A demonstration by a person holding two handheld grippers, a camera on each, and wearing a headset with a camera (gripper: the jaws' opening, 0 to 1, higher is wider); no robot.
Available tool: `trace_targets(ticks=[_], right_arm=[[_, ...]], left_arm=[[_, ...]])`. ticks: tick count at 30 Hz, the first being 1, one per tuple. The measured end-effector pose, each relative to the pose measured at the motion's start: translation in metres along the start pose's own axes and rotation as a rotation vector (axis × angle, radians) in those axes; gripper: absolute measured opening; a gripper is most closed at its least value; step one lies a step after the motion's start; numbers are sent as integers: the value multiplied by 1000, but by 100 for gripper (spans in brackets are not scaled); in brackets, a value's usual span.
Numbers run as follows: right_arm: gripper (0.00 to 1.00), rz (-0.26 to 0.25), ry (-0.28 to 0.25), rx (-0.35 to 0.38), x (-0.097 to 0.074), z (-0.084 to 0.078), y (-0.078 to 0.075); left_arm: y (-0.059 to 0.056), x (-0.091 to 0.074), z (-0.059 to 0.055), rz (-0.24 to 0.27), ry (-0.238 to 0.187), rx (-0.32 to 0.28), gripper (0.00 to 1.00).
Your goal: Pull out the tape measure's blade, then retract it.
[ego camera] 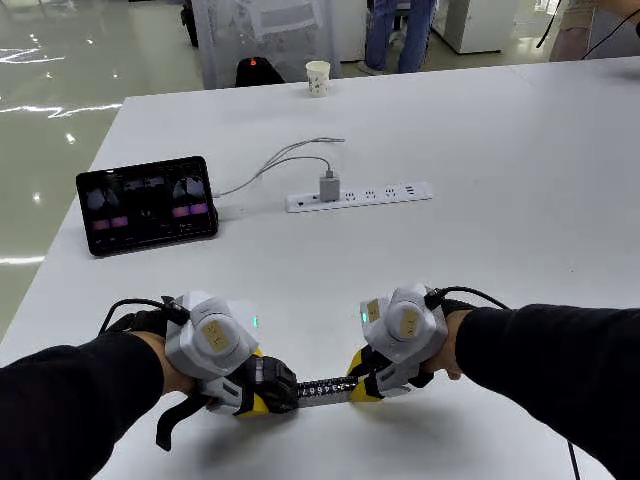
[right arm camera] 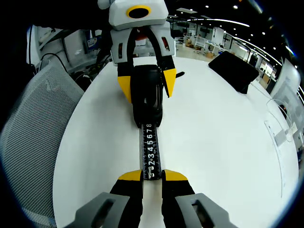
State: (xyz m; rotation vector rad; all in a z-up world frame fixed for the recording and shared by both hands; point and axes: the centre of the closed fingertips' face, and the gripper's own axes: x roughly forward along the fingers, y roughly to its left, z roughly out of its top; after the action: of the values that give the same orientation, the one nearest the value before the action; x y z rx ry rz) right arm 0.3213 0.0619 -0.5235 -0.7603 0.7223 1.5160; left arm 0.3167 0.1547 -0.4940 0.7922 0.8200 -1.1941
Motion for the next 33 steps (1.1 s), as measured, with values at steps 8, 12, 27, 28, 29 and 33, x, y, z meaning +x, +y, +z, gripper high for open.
trace_targets(ticks=[8, 12, 27, 28, 29, 33], right_arm=[[11, -1, 0, -3, -3, -4, 1], [11, -2, 2, 1, -5, -7, 2], [11, -5, 9, 8, -11, -13, 1], [11, -6, 11, 7, -12, -13, 1], [11, -6, 12, 4, -12, -13, 1], [11, -3, 16, 4, -14, -15, 1]], left_arm=[[0, 0, 0, 0, 1, 1, 32], [0, 0, 0, 1, 1, 0, 32], [-1, 0, 0, 2, 2, -1, 32], [-1, 0, 0, 2, 1, 0, 32], [-1, 0, 0, 2, 1, 0, 32], [-1, 0, 0, 2, 1, -1, 32]])
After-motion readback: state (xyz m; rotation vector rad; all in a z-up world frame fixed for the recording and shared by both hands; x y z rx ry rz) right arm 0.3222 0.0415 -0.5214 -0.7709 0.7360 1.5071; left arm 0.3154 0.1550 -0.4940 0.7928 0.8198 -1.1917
